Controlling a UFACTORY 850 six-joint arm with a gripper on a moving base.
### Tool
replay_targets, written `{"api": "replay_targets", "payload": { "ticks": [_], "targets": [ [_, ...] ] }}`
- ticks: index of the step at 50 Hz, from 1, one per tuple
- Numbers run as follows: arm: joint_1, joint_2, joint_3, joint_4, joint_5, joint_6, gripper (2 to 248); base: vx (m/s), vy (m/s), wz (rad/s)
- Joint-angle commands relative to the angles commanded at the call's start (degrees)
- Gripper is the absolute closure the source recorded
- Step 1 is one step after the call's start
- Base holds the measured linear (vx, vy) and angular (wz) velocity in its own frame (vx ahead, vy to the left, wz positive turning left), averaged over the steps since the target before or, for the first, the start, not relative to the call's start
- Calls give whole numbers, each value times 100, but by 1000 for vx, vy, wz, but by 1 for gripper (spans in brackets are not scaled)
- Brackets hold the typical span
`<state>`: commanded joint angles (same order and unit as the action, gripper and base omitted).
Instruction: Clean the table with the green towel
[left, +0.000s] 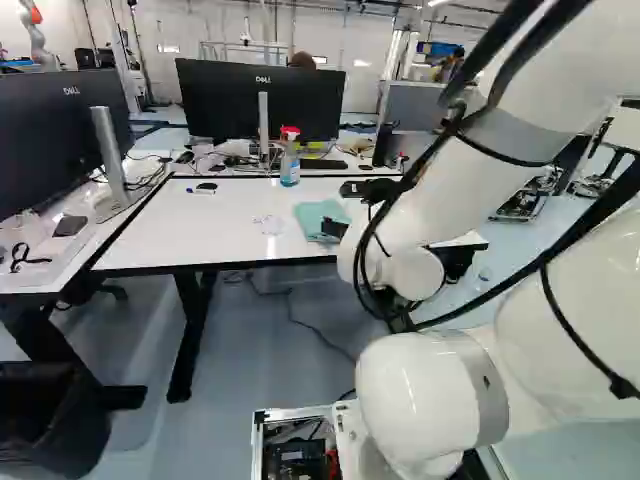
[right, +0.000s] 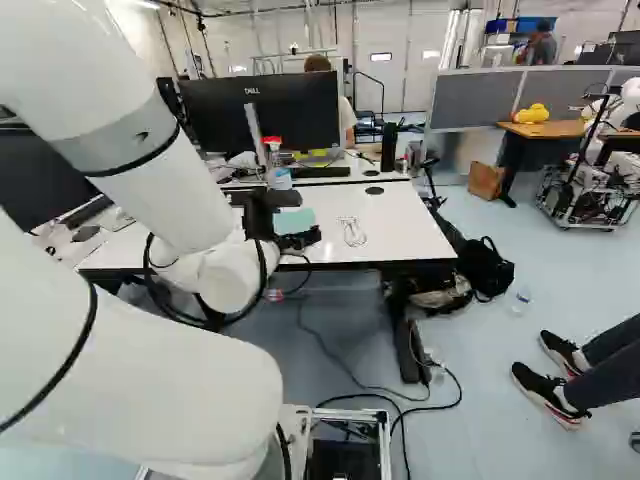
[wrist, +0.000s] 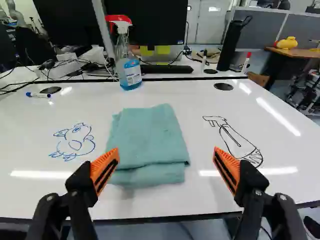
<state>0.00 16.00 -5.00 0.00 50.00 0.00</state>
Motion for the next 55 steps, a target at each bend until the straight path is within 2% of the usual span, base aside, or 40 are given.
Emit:
{"api": "replay_targets", "payload": {
  "ticks": [8, 33, 55],
  "targets": [
    [9, -10, -186, 0, 0, 0, 3, 0, 0, 0],
    [84, -452, -936, 0, 0, 0, 3, 0, 0, 0],
    [180, -1191, -1622, 0, 0, 0, 3, 0, 0, 0]
  ]
}}
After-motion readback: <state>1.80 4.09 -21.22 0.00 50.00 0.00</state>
